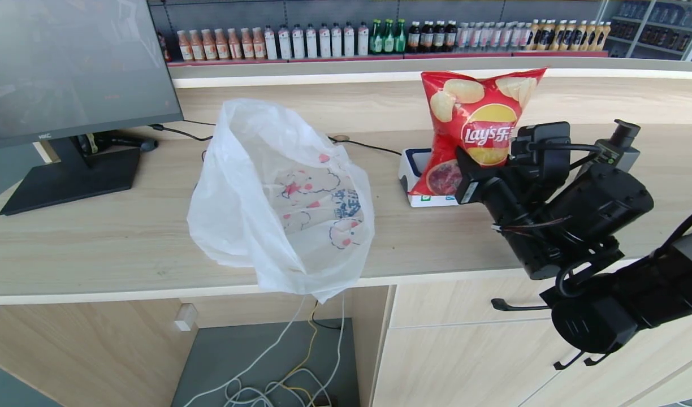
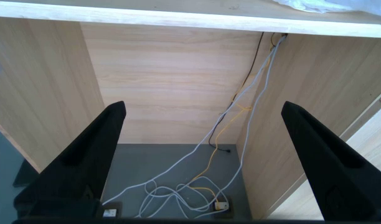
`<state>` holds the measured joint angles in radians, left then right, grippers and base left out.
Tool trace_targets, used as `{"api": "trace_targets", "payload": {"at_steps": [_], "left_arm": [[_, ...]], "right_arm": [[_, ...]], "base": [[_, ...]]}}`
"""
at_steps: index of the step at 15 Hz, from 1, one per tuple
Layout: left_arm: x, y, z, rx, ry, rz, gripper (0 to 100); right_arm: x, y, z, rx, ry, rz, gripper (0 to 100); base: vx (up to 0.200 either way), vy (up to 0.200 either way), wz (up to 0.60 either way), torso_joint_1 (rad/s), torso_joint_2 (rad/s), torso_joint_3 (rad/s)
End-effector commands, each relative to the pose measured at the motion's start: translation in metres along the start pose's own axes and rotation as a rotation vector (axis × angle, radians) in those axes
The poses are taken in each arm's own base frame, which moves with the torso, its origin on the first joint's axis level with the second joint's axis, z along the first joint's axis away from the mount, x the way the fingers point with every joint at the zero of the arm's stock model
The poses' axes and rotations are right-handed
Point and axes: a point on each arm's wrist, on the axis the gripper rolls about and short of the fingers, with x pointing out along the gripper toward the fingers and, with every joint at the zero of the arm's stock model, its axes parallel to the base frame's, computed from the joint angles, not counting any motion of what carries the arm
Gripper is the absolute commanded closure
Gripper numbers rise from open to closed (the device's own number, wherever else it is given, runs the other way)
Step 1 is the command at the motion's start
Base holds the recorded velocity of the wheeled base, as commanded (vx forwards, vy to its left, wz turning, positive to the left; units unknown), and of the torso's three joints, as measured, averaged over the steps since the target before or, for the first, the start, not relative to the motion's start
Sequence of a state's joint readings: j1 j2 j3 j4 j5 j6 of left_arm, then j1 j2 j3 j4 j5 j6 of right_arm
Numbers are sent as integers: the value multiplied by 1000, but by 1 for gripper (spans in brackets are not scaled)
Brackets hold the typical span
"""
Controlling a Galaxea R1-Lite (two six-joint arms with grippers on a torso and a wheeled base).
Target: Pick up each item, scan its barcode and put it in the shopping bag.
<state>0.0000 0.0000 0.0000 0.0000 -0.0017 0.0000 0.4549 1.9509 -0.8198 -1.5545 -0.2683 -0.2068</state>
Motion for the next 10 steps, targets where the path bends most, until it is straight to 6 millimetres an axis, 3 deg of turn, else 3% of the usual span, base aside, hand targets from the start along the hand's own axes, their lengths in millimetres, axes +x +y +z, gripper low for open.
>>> {"api": "trace_targets", "payload": {"at_steps": [1,10], "left_arm": [[0,0,0,0,0,0,0],[0,0,0,0,0,0,0]], "right_arm": [[1,0,-1,0,-3,-2,100],[3,5,-14,6,27,9,100]], "base": [[0,0,0,0,0,0],[0,0,0,0,0,0]]}}
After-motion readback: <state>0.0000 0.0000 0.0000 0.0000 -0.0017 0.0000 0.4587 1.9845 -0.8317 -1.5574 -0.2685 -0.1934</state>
